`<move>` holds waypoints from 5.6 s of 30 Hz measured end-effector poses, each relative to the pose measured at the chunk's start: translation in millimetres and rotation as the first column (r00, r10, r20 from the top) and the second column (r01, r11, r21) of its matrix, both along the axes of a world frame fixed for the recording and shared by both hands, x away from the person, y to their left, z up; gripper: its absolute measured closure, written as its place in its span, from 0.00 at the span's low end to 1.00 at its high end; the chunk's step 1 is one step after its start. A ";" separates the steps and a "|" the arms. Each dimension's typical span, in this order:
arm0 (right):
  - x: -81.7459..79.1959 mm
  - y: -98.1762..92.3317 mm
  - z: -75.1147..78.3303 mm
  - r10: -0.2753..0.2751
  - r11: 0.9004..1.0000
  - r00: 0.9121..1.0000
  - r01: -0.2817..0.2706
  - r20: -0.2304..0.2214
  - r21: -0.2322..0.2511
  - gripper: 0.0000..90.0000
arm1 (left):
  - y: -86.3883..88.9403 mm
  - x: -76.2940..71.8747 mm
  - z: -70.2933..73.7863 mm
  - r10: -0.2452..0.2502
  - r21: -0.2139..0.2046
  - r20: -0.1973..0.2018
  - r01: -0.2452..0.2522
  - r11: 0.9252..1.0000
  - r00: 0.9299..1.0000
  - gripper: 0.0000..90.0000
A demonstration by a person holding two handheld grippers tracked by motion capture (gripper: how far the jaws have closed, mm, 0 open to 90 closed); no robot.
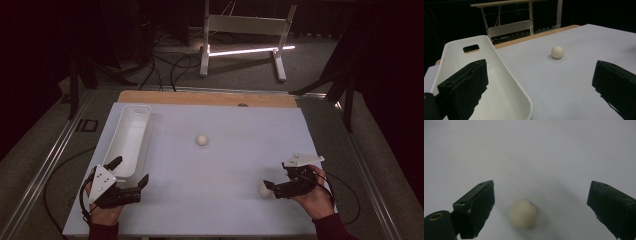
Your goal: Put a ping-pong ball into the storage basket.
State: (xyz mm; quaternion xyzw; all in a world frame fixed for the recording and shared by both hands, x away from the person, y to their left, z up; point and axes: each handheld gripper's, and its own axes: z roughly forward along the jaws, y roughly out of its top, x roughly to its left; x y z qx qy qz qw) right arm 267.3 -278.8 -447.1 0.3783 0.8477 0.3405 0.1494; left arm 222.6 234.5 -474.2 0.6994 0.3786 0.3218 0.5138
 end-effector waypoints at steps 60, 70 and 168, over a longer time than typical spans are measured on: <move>9.0 26.8 -35.4 0.077 0.977 0.977 -0.114 -0.200 -0.181 0.13 | 0.8 -0.7 0.1 0.000 -0.005 0.002 0.000 1.000 1.000 0.01; 11.2 29.7 -41.8 0.063 0.968 0.971 -0.115 -0.229 -0.221 0.31 | 0.6 -0.8 -0.2 0.001 -0.007 0.001 -0.001 1.000 1.000 0.01; 11.4 61.6 17.6 0.137 0.977 0.987 -0.148 -0.081 -0.151 0.56 | 0.5 -0.7 -0.7 0.000 -0.002 0.000 0.000 1.000 1.000 0.01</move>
